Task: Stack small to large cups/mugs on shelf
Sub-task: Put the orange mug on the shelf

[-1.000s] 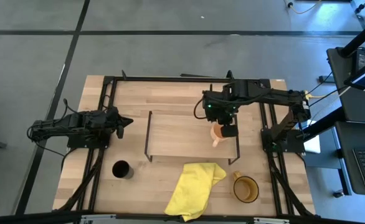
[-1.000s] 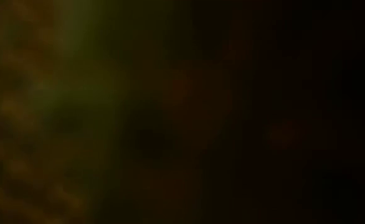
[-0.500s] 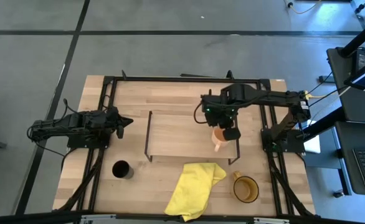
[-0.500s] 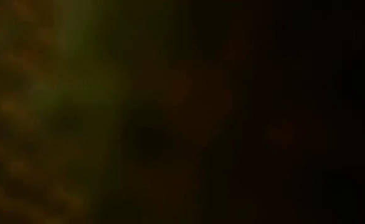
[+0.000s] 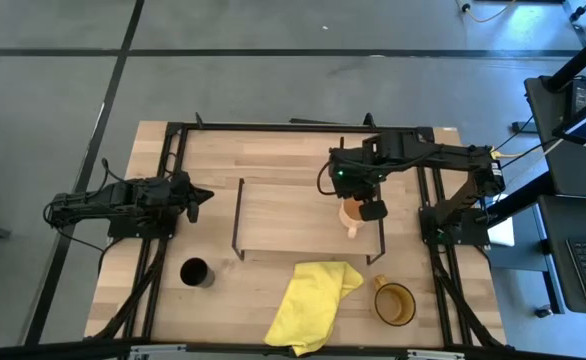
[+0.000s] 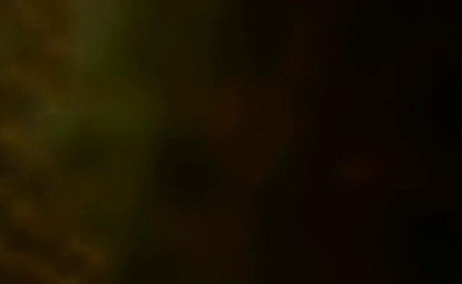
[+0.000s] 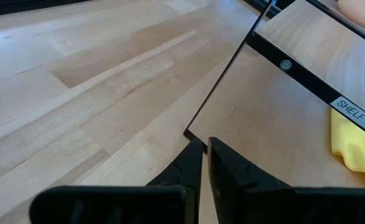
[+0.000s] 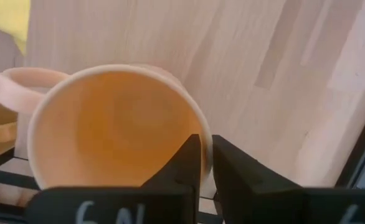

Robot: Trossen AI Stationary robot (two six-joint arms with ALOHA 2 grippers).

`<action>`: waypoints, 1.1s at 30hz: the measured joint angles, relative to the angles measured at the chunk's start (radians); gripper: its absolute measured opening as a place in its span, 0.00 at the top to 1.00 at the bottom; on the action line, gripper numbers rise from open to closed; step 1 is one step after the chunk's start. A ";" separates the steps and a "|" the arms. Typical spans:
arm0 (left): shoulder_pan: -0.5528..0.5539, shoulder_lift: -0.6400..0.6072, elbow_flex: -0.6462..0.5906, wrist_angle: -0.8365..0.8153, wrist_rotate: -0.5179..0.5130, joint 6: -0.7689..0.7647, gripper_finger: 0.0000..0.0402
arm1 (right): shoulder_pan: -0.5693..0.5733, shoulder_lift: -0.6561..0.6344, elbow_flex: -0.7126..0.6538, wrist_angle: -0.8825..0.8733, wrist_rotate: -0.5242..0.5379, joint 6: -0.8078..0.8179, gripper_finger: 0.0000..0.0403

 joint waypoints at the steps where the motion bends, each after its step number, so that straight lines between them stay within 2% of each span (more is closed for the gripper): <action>1: 0.000 0.000 0.000 0.000 0.000 0.000 0.95 | 0.006 -0.001 0.000 -0.003 -0.001 0.000 0.90; 5: 0.000 0.000 0.000 0.000 0.000 0.000 0.95 | 0.028 -0.001 0.000 -0.005 -0.028 0.002 0.90; 28: 0.000 0.000 0.000 0.000 0.000 0.000 0.95 | 0.050 0.000 0.000 0.017 -0.025 -0.007 0.90; 33: 0.000 0.000 0.000 0.000 0.000 0.000 0.95 | 0.075 -0.002 0.000 -0.002 -0.025 0.003 0.84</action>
